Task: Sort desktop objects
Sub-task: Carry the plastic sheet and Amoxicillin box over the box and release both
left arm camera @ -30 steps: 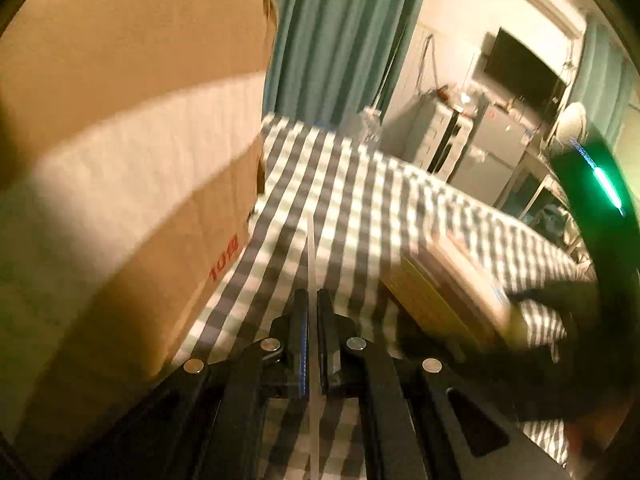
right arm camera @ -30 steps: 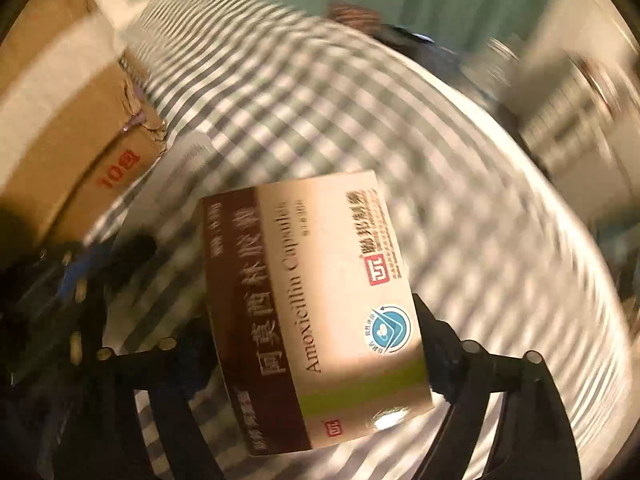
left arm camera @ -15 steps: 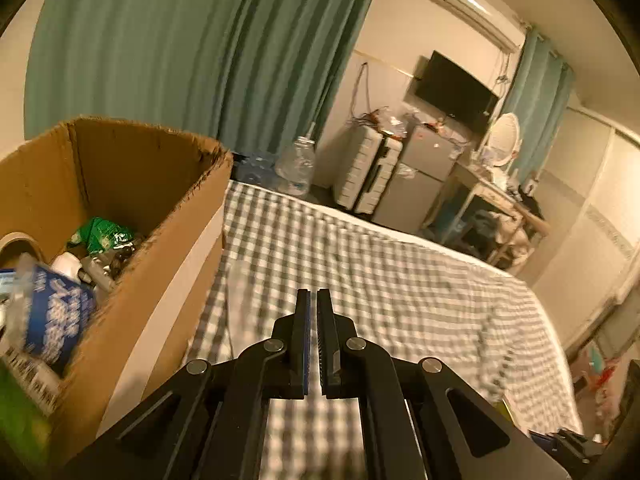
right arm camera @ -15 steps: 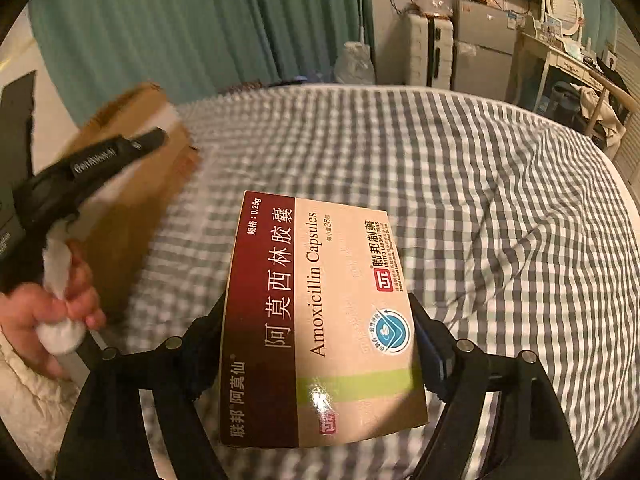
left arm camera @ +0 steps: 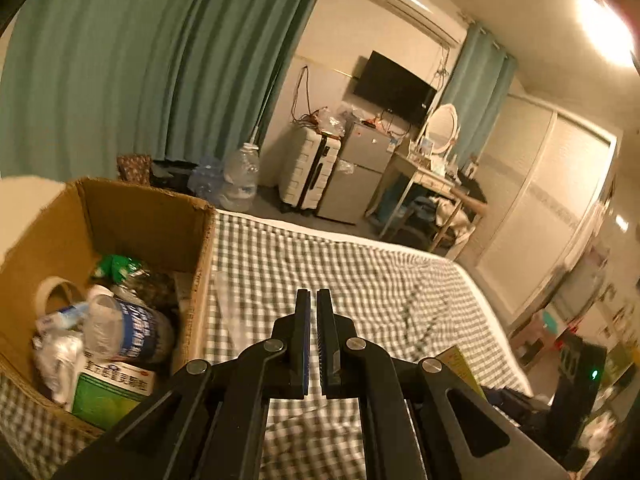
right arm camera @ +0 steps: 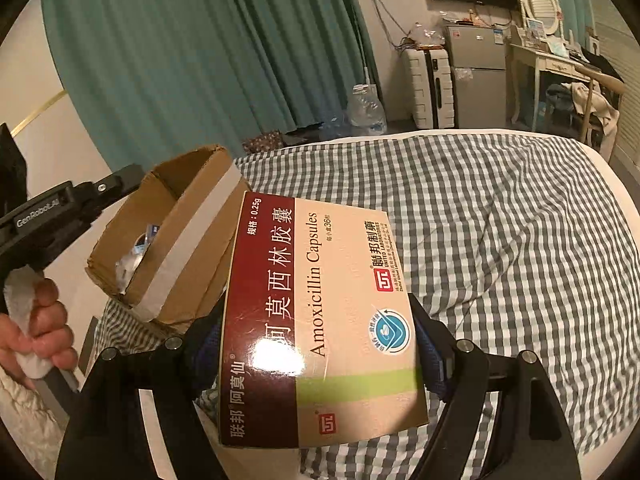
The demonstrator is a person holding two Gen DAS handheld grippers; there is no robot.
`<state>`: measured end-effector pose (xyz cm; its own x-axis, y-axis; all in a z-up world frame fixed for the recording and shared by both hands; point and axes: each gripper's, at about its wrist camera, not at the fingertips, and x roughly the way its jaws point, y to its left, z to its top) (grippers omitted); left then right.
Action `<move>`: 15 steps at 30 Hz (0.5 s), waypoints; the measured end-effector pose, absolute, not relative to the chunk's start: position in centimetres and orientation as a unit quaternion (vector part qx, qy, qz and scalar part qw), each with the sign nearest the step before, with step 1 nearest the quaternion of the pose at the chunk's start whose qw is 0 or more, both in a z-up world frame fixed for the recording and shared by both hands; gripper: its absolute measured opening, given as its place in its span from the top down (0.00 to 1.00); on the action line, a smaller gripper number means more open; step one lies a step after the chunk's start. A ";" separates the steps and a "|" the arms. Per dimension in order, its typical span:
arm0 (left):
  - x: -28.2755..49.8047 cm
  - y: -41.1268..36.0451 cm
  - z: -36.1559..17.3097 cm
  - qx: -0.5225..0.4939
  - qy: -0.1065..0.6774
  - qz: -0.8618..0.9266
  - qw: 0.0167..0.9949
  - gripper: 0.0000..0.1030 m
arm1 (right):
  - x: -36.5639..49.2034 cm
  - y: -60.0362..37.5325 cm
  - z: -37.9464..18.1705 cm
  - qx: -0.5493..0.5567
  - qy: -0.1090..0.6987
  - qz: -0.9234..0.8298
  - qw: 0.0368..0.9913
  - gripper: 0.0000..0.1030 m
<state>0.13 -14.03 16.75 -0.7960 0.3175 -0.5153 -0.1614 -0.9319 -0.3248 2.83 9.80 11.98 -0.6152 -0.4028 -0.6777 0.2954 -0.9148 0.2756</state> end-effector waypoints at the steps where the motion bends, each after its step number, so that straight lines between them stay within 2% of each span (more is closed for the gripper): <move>1: 0.1 -13.7 16.5 -0.296 -0.132 0.937 0.129 0.97 | 2.9 10.0 11.9 0.393 -0.069 -0.897 0.193 0.23; 3: 0.7 -13.1 15.3 -0.316 -0.138 0.930 0.126 0.95 | 2.7 10.5 11.5 0.395 -0.075 -0.895 0.192 0.23; 5: 0.2 -11.9 13.1 -0.341 -0.139 0.923 0.109 0.85 | 2.1 11.1 10.7 0.398 -0.080 -0.894 0.187 0.23; 7: -1.0 -10.6 10.8 -0.358 -0.129 0.921 0.087 0.61 | 1.2 11.6 10.1 0.404 -0.085 -0.892 0.184 0.23; 9: -3.0 -9.1 8.1 -0.376 -0.110 0.918 0.063 0.51 | 0.5 12.0 9.4 0.407 -0.085 -0.892 0.178 0.23; 15: -9.8 -7.5 1.2 -0.419 -0.050 0.906 -0.018 0.51 | -2.4 13.7 6.7 0.422 -0.106 -0.884 0.171 0.23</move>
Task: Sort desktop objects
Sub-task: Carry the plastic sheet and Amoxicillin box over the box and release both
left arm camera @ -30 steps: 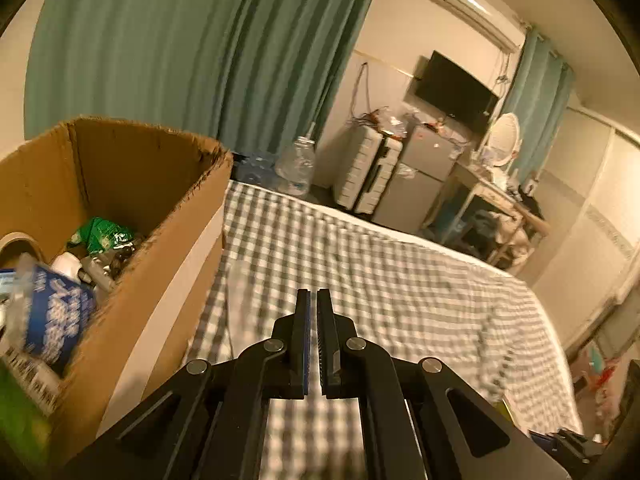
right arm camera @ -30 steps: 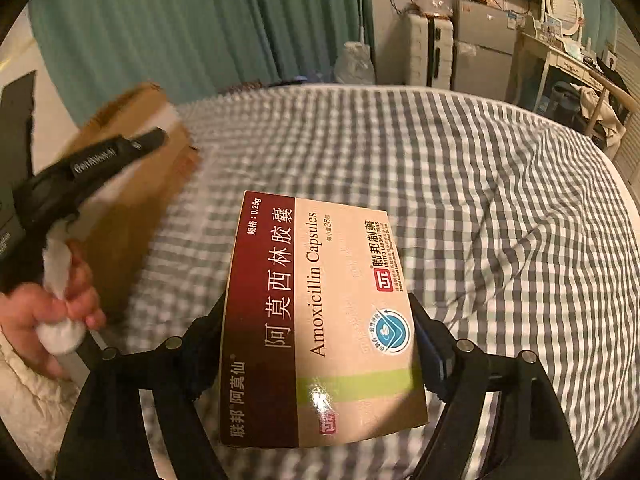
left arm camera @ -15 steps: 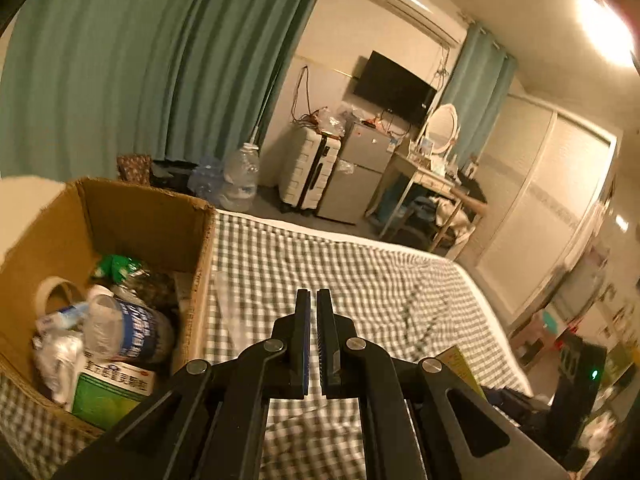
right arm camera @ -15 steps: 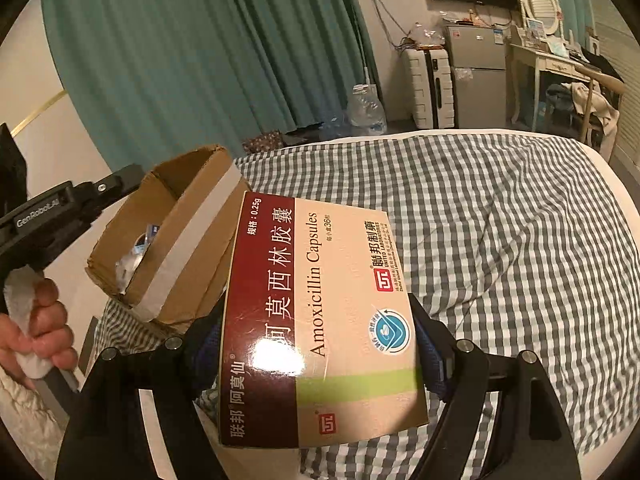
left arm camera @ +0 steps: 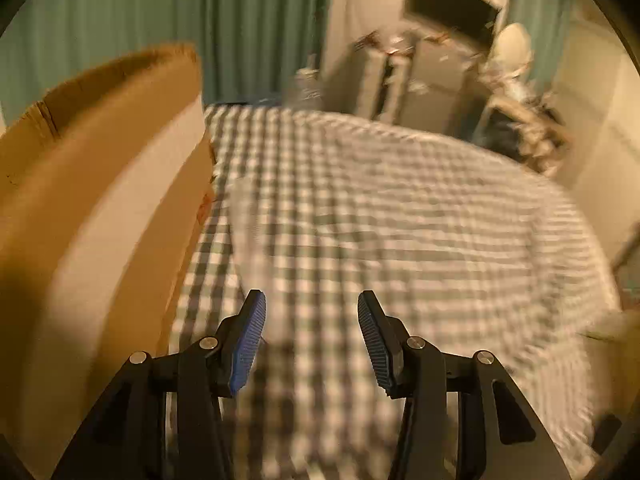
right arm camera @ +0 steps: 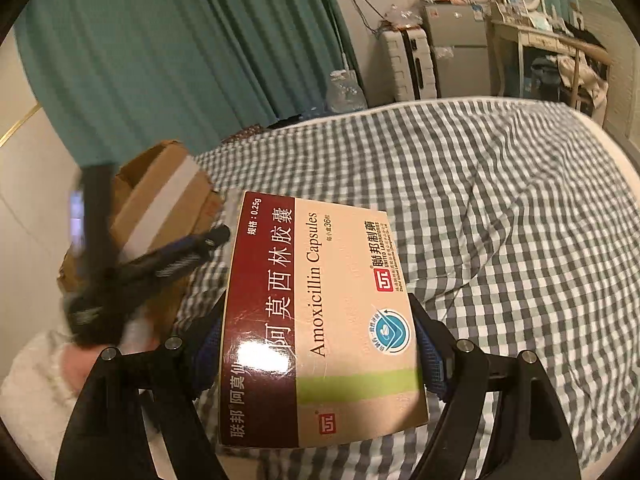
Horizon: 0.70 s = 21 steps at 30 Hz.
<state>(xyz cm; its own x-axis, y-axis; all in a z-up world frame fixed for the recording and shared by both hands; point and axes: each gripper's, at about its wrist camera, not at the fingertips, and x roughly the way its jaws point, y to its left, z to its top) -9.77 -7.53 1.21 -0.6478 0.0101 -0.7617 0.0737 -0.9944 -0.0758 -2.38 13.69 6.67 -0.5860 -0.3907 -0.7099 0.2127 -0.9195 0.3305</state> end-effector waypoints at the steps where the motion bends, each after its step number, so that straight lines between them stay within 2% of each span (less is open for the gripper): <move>1: -11.1 -7.8 0.2 0.427 0.051 -0.902 0.034 0.51 | -2.8 13.9 6.2 0.425 -0.109 -0.882 0.171 0.23; 5: -15.1 -9.1 -2.8 0.448 0.066 -0.889 0.068 0.51 | -4.9 14.5 4.2 0.441 -0.123 -0.871 0.176 0.23; 6: -15.5 -9.2 -3.0 0.443 0.070 -0.891 0.063 0.57 | -5.2 14.7 3.8 0.444 -0.125 -0.869 0.177 0.23; 7: -15.6 -9.1 -3.0 0.436 0.070 -0.895 0.057 0.87 | -5.5 14.8 3.5 0.446 -0.128 -0.867 0.179 0.23; 9: -15.6 -9.2 -3.1 0.444 0.074 -0.892 0.035 0.97 | -5.8 15.0 3.1 0.449 -0.129 -0.865 0.180 0.23; 15: -12.4 -10.0 -2.8 0.446 0.143 -0.883 0.001 0.97 | -5.2 15.4 2.7 0.450 -0.129 -0.865 0.183 0.23; 21: -8.7 -9.3 -0.8 0.433 0.160 -0.886 -0.039 0.97 | -3.0 15.5 4.0 0.431 -0.124 -0.875 0.181 0.23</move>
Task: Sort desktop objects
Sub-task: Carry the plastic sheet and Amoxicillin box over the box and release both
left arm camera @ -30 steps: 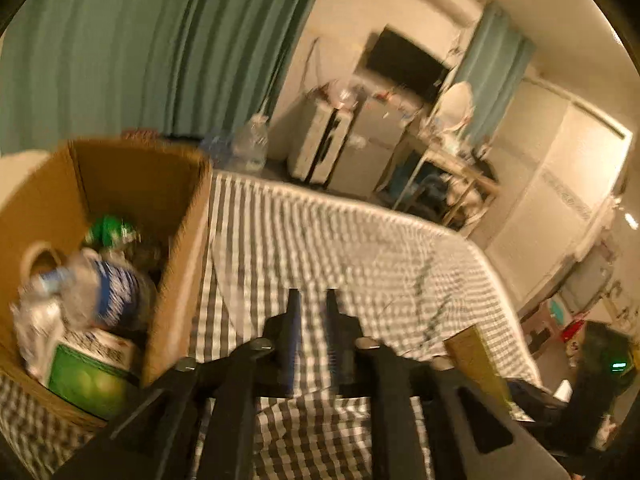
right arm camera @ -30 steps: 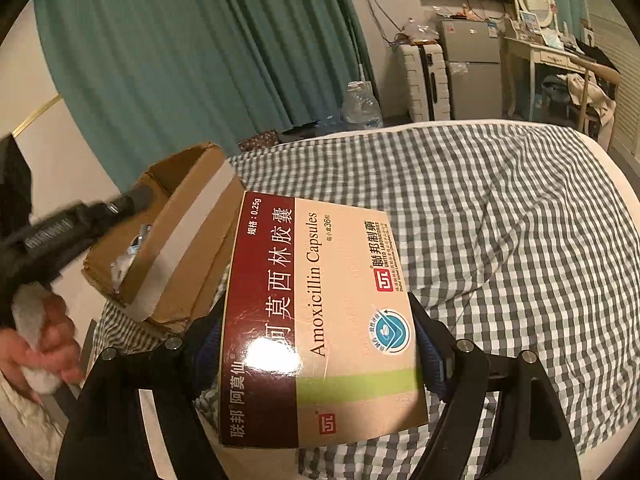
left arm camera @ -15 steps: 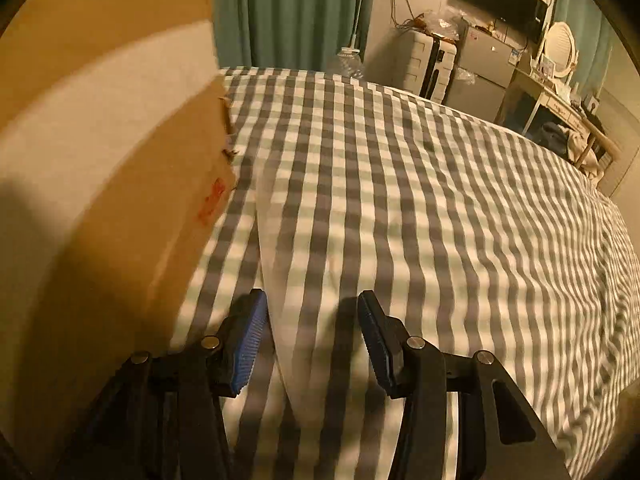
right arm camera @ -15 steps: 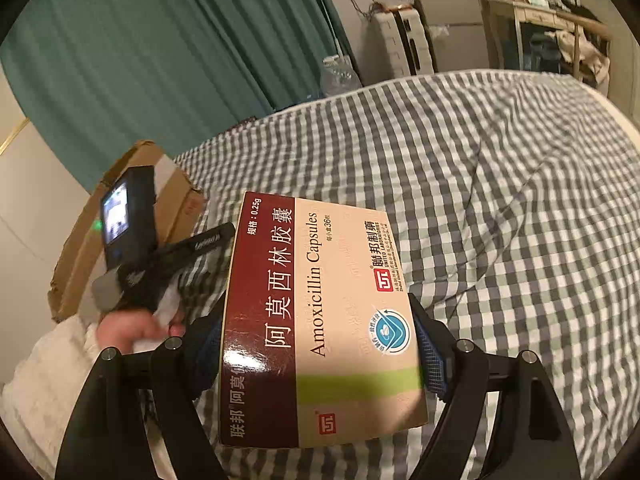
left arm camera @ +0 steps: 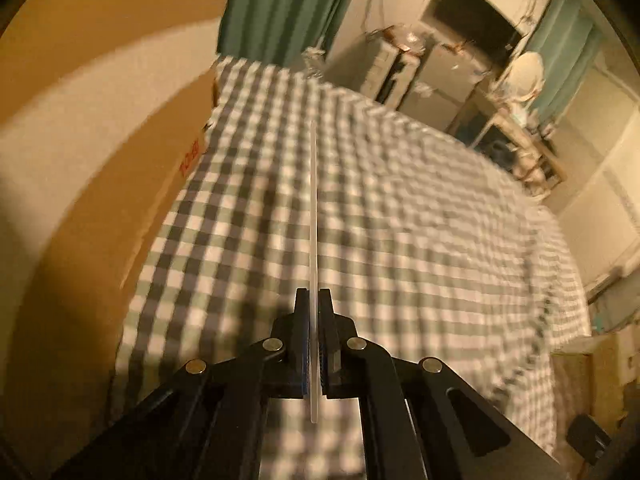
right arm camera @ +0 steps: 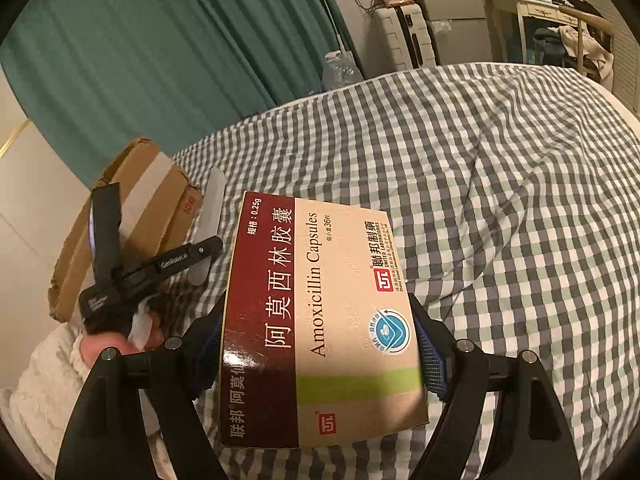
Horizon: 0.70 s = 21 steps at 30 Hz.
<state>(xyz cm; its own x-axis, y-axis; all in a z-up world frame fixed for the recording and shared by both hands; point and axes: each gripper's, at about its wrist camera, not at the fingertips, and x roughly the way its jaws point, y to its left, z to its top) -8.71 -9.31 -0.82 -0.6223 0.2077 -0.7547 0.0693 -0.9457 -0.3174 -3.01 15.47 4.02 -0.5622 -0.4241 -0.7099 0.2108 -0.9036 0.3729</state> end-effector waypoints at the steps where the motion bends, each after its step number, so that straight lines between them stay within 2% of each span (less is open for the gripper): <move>1: -8.2 -9.2 0.0 -0.426 -0.161 0.889 0.042 0.97 | -2.7 15.5 4.3 0.427 -0.124 -0.877 0.182 0.23; 8: -3.8 -9.6 7.7 -0.358 -0.174 0.913 0.094 0.97 | -0.6 14.2 8.4 0.397 -0.125 -0.888 0.194 0.23; 15: -1.1 -17.1 16.1 -0.309 -0.177 0.932 0.065 0.97 | -1.3 5.9 16.0 0.343 -0.084 -0.897 0.266 0.23; 21: -1.4 -24.8 16.8 -0.327 -0.150 0.933 0.001 0.97 | -4.8 -6.7 19.7 0.342 -0.064 -0.867 0.357 0.23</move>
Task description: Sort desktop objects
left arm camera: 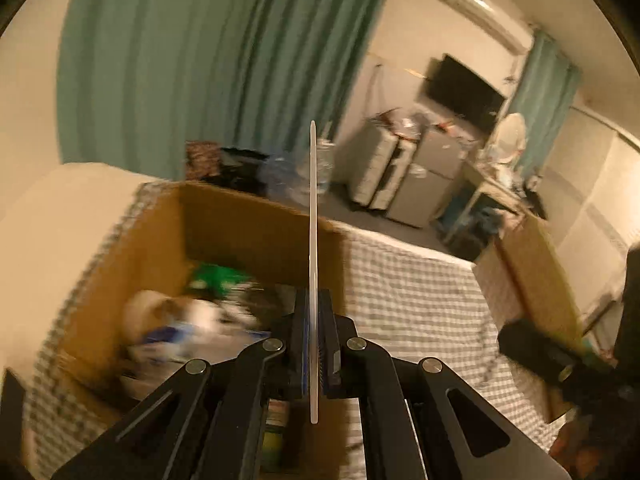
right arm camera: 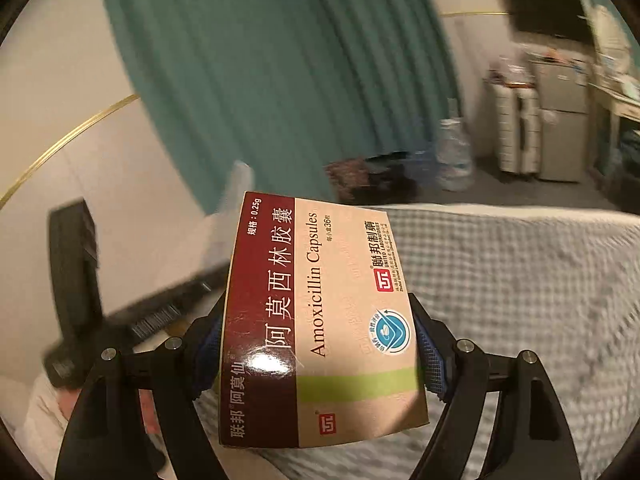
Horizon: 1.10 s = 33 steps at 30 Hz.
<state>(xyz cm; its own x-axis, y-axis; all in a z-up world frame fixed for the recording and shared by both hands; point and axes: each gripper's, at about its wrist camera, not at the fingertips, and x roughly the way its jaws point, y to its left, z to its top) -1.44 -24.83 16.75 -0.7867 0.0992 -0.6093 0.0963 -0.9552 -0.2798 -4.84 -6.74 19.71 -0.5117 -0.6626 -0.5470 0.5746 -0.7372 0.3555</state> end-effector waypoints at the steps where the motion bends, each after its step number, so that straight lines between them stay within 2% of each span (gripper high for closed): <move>1: -1.5 -26.6 16.5 -0.329 -0.150 0.932 -0.002 0.97 | -5.4 -8.3 19.7 0.344 -0.068 -0.861 0.369 0.23; 5: -2.7 -30.2 14.9 -0.348 -0.136 0.927 -0.030 0.95 | -7.6 -13.1 18.6 0.348 -0.078 -0.864 0.354 0.21; 6: -2.9 -30.9 14.5 -0.352 -0.131 0.926 -0.034 0.90 | -8.1 -13.6 18.4 0.349 -0.083 -0.867 0.345 0.12; 7: -3.1 -31.2 14.3 -0.356 -0.124 0.926 -0.034 0.67 | -9.1 -14.3 18.6 0.355 -0.086 -0.869 0.335 0.04; 8: -3.3 -31.5 14.1 -0.361 -0.114 0.925 -0.032 0.51 | -9.6 -14.5 18.7 0.360 -0.091 -0.868 0.330 0.03; 9: -3.4 -31.6 14.0 -0.367 -0.105 0.924 -0.034 0.17 | -10.3 -15.0 19.0 0.357 -0.094 -0.869 0.330 0.03; 10: -3.3 -31.6 13.9 -0.364 -0.101 0.925 -0.035 0.10 | -10.4 -14.9 19.4 0.350 -0.096 -0.872 0.327 0.02; 15: -0.9 -30.6 15.4 -0.341 -0.094 0.935 -0.028 0.08 | -9.1 -12.1 21.3 0.321 -0.078 -0.901 0.281 0.00; 18: 0.9 -28.7 16.8 -0.315 -0.099 0.944 0.000 0.00 | -6.2 -10.1 21.8 0.290 -0.058 -0.925 0.240 0.00; 22: 1.8 -25.6 19.9 -0.299 -0.068 0.951 0.025 0.00 | -2.6 -7.5 24.1 0.247 -0.003 -0.952 0.181 0.00; 27: 3.5 -22.2 24.6 -0.254 -0.058 0.965 0.023 0.00 | 0.2 -4.0 26.7 0.238 -0.010 -0.963 0.124 0.00; 30: 4.8 -20.0 25.1 -0.244 -0.045 0.968 -0.026 0.00 | 2.1 -2.4 25.5 0.252 -0.007 -0.962 0.105 0.00; 33: 6.0 -18.8 23.6 -0.248 -0.063 0.966 -0.021 0.00 | 3.5 -1.6 23.1 0.277 -0.006 -0.956 0.095 0.00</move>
<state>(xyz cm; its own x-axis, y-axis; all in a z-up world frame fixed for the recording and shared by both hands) 5.96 -18.81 23.61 -0.8759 -0.0091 -0.4824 0.0713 -0.9913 -0.1108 3.53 -1.56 23.11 -0.8286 -0.1840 -0.5288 0.1776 -0.9821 0.0633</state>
